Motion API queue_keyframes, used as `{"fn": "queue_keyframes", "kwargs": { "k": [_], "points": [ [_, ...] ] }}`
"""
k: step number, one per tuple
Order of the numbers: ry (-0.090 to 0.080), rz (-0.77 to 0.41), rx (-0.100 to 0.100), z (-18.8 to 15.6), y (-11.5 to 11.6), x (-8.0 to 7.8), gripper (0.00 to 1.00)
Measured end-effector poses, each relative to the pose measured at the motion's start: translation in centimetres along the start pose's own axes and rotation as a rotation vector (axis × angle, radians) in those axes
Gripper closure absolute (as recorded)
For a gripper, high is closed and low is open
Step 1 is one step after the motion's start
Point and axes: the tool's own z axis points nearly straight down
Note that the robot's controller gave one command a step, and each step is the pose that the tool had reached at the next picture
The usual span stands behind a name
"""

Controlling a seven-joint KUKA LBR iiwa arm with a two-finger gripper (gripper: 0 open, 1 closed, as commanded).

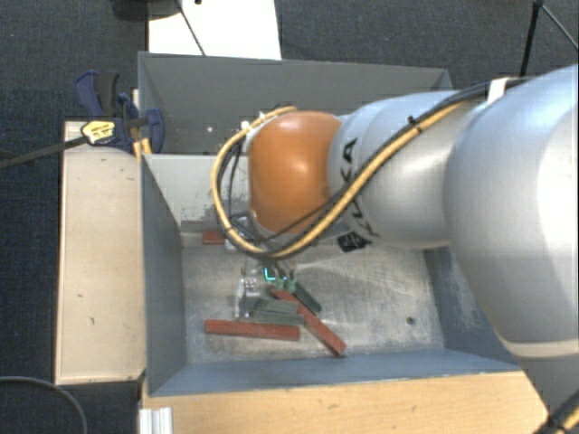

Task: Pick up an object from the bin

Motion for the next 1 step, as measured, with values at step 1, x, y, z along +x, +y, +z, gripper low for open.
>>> {"fn": "queue_keyframes", "kwargs": {
  "k": [1],
  "points": [
    [-0.008,0.005,-0.001,-0.42,-0.08,-0.23,0.0]
  ]
}}
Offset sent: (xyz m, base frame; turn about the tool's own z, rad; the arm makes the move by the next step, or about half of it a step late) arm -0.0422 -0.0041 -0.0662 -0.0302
